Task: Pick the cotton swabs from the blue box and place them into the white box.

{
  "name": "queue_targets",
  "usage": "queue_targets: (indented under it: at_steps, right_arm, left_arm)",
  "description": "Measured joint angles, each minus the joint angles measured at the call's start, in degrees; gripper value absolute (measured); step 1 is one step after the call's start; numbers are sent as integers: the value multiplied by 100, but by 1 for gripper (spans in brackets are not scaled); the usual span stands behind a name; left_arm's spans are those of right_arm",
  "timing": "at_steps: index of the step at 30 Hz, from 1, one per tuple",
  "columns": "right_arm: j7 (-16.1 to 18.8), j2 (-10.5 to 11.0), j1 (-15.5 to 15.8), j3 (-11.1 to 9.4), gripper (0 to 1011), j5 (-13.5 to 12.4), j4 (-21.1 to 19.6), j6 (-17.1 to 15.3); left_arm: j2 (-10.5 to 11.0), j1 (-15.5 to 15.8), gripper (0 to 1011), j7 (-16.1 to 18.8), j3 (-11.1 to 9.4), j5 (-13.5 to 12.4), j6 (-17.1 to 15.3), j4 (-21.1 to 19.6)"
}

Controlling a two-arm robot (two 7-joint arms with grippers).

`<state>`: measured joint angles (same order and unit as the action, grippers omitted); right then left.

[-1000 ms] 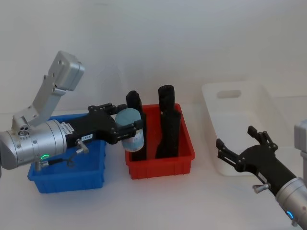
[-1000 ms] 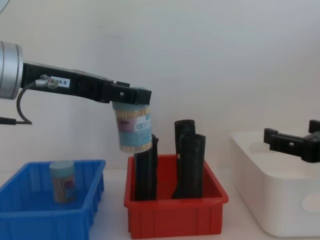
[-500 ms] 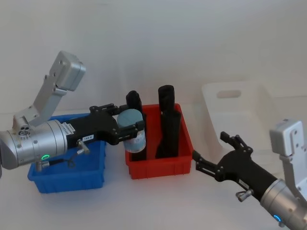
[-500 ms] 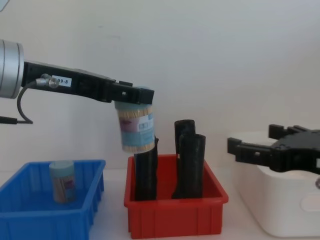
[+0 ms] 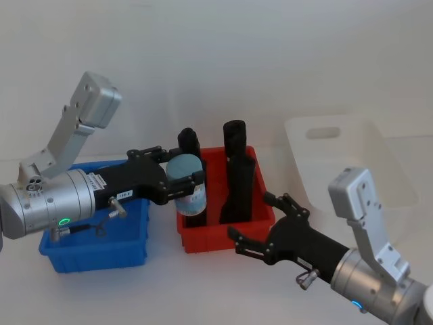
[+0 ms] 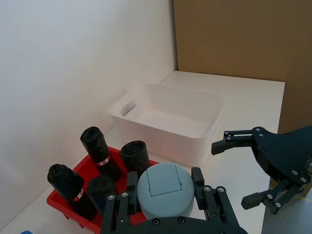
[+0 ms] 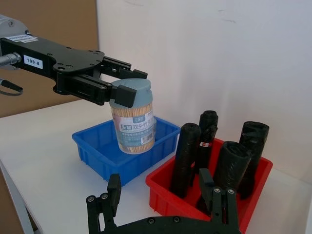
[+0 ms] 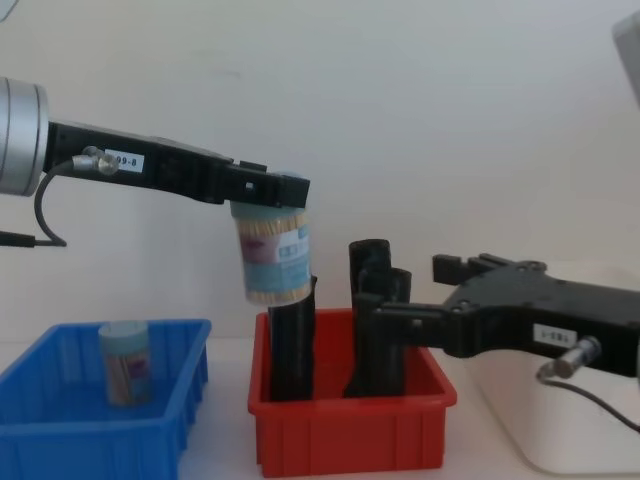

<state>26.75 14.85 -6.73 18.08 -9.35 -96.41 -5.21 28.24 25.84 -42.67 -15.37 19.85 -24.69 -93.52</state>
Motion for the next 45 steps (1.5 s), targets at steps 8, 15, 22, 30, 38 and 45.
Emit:
queue_targets:
  at_steps: [8, 15, 22, 30, 38, 45]
  right_arm:
    - [164, -215, -276, 109, 1002, 186, 286, 16]
    - [239, -372, -482, 181, 1002, 294, 511, 74]
    - [377, -510, -672, 250, 1002, 349, 715, 148]
    - [469, -660, -887, 314, 1002, 425, 967, 233]
    - [496, -810, -1109, 374, 1002, 523, 1257, 316]
    - [504, -913, -1275, 417, 1002, 591, 1483, 377]
  left_arm:
    - [0, 0, 670, -5, 0, -1, 0, 0]
    - [0, 0, 670, -9, 0, -1, 1, 0]
    - [0, 0, 670, -10, 0, -1, 1, 0]
    - [0, 0, 670, -10, 0, -1, 1, 0]
    - [0, 0, 670, -10, 1, -1, 1, 1]
    - [0, 0, 670, -9, 1, 0, 1, 1]
